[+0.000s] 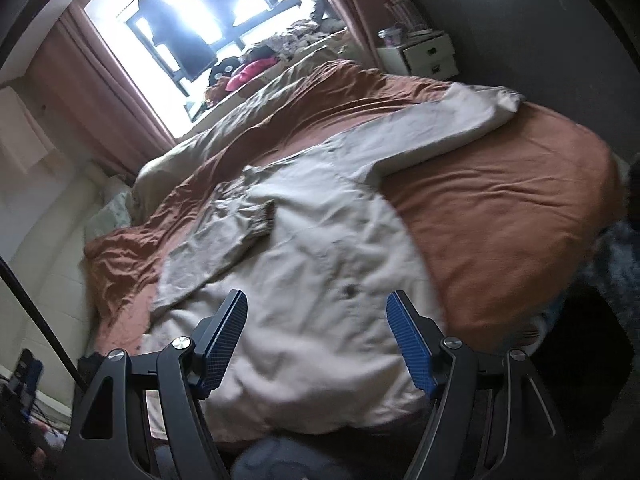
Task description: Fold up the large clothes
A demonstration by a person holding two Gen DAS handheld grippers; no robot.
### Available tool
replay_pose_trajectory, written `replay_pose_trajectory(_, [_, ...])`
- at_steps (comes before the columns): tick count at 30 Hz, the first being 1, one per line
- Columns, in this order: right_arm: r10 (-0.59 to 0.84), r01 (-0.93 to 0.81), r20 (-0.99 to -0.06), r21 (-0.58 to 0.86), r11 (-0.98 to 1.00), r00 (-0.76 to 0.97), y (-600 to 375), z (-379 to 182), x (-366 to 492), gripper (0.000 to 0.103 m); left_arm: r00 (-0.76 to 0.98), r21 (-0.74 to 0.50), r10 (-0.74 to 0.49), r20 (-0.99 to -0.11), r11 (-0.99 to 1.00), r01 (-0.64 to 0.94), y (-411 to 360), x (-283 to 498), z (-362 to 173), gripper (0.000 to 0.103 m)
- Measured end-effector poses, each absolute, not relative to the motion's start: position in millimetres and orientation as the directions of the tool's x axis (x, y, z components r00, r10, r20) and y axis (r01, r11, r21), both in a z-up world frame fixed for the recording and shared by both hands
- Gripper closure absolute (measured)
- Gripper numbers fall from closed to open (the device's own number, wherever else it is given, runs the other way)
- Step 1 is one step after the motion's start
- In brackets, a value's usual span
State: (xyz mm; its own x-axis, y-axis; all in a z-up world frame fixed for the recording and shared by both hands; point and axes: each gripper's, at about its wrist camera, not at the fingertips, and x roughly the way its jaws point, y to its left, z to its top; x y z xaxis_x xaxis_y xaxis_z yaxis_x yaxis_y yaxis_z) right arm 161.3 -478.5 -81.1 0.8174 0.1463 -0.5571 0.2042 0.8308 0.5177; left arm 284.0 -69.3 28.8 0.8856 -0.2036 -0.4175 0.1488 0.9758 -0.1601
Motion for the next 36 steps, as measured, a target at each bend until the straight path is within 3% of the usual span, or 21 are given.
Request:
replay_pose_trajectory(10, [0.036,0.28,-0.563,0.465,0.84,0.826,-525,-74,123,0.032,0.849,-0.132,-0.251,-0.466,0.968,0.214,-130,293,46,0.009])
replay_pose_trajectory(20, [-0.008,0.336,-0.589,0.45,0.827,0.808,-551,-89,146,0.032,0.802,-0.153,-0.292,-0.521,0.956,0.249,-175,347,22,0.005])
replay_pose_trajectory(21, [-0.006,0.33,-0.581,0.453,0.828,0.814,-553,-88,151,0.031,0.798,-0.15,-0.293,-0.527,0.956,0.252,-179,353,19,0.005])
replay_pose_trajectory(23, [-0.003,0.33,-0.573,0.468,0.82,0.82,-560,-92,161,0.013,0.785,-0.139,-0.292,-0.547,0.956,0.259,-187,368,11,0.005])
replay_pose_trajectory(29, [-0.001,0.374,-0.605,0.49,0.787,0.796,-583,-107,192,0.013,0.723,-0.153,-0.333,-0.605,0.94,0.305,-213,421,-14,0.005])
replay_pose_trajectory(36, [0.009,0.388,-0.578,0.56,0.732,0.816,-615,-118,229,0.013,0.661,-0.205,-0.396,-0.637,0.914,0.35,-237,480,-37,0.007])
